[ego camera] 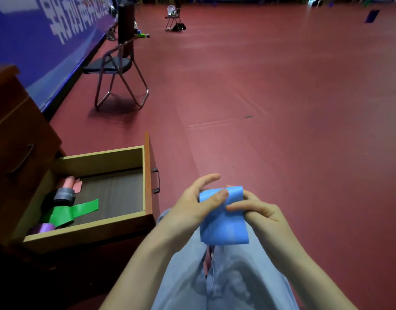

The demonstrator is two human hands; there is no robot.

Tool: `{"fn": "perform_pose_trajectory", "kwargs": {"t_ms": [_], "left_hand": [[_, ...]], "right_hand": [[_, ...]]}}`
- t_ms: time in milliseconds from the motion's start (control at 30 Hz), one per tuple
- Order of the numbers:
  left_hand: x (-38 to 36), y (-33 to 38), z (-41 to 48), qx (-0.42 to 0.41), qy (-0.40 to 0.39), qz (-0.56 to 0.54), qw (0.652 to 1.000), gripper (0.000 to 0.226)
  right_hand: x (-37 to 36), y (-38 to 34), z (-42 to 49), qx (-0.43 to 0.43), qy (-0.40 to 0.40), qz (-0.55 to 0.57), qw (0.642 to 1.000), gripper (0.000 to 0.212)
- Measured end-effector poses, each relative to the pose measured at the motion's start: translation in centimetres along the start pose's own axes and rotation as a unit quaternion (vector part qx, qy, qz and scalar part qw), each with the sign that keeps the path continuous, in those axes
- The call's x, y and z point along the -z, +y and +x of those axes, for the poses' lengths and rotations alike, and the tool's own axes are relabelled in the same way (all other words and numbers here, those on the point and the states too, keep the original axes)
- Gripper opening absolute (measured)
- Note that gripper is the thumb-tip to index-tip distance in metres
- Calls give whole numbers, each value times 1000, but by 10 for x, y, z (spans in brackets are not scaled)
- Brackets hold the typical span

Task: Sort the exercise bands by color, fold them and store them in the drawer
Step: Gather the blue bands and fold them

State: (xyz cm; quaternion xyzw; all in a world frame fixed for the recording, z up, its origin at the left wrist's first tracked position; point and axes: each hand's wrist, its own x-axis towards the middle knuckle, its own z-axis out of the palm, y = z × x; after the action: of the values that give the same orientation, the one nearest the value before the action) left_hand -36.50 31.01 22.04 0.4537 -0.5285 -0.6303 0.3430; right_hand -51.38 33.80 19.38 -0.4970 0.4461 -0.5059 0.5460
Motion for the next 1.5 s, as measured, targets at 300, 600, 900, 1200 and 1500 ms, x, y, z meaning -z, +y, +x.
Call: {"fn": "perform_pose_trajectory", "kwargs": {"t_ms": [300,600,900,1200,1500], "left_hand": [[2,-11,-12,-46,96,-1,994,45],[35,-14,-31,-83,270,-16,959,36],[91,-47,-20,-60,322,-64,943,32],[214,-92,-1,-6,374,-17,927,24],[371,-154,42,192,357,114,907,22]], "right_hand": [[0,-4,12,-56,-17,107,993,51],[-43,-1,26,-147,-132,77,977,40],[-100,31,52,-187,-139,63,970,29],[-195,94,145,-197,-182,-59,962,23],[-302,179,261,-202,-276,-195,919,12]]}}
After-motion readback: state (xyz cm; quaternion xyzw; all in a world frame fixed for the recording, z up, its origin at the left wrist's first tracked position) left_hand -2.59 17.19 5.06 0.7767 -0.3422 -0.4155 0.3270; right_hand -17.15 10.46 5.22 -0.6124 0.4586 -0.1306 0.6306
